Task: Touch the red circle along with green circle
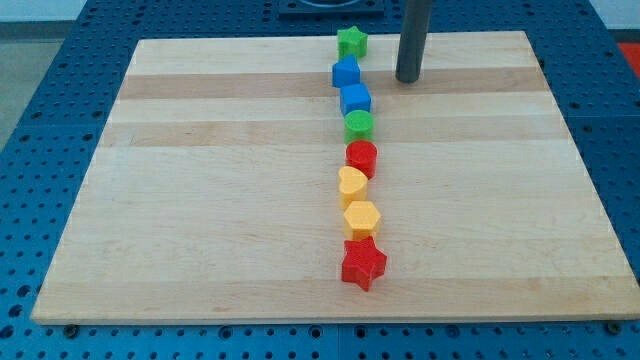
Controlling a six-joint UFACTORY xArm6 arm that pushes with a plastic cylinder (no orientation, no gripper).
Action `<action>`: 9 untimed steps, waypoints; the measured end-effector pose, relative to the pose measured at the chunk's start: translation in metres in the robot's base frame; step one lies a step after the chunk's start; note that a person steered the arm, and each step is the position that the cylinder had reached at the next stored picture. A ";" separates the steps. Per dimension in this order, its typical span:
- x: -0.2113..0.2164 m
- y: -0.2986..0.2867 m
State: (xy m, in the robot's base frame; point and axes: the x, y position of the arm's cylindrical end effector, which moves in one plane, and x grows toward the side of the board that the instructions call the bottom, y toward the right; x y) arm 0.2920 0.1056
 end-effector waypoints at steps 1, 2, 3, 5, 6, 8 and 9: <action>0.022 0.002; 0.046 0.007; 0.074 0.021; 0.107 0.032; 0.113 0.019; 0.120 -0.031; 0.120 -0.045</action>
State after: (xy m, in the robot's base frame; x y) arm 0.4124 0.0602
